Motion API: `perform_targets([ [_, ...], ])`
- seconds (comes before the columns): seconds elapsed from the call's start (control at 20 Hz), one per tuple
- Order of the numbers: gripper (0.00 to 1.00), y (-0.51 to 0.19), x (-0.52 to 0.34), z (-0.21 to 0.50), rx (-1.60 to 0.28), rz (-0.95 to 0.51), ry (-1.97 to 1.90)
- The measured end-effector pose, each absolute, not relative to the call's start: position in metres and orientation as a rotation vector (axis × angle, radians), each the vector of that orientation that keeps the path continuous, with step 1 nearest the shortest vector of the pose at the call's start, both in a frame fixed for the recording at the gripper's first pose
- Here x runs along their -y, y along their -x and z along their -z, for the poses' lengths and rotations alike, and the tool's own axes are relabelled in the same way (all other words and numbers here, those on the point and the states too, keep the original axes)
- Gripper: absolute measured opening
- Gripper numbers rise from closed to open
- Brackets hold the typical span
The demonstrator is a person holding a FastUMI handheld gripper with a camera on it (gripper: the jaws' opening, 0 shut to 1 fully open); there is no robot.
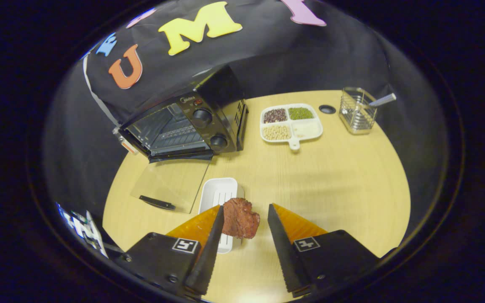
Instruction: Open the toaster oven, put the food inside, and close the toaster oven door.
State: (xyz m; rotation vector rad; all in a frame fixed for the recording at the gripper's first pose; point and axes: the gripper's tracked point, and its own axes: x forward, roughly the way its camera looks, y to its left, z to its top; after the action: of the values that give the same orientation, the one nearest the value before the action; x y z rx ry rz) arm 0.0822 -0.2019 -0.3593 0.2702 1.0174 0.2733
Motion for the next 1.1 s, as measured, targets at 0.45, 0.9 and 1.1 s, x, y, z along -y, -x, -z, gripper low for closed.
perform_targets([
  [0.45, 0.10, -0.067, 0.178, 0.307, -0.909, -0.406, -0.213],
  [0.9, 0.10, -0.054, 0.110, 0.219, -0.652, -0.368, 0.144],
  [1.1, 0.09, -0.066, 0.050, 0.218, -0.574, -0.386, 0.171],
])
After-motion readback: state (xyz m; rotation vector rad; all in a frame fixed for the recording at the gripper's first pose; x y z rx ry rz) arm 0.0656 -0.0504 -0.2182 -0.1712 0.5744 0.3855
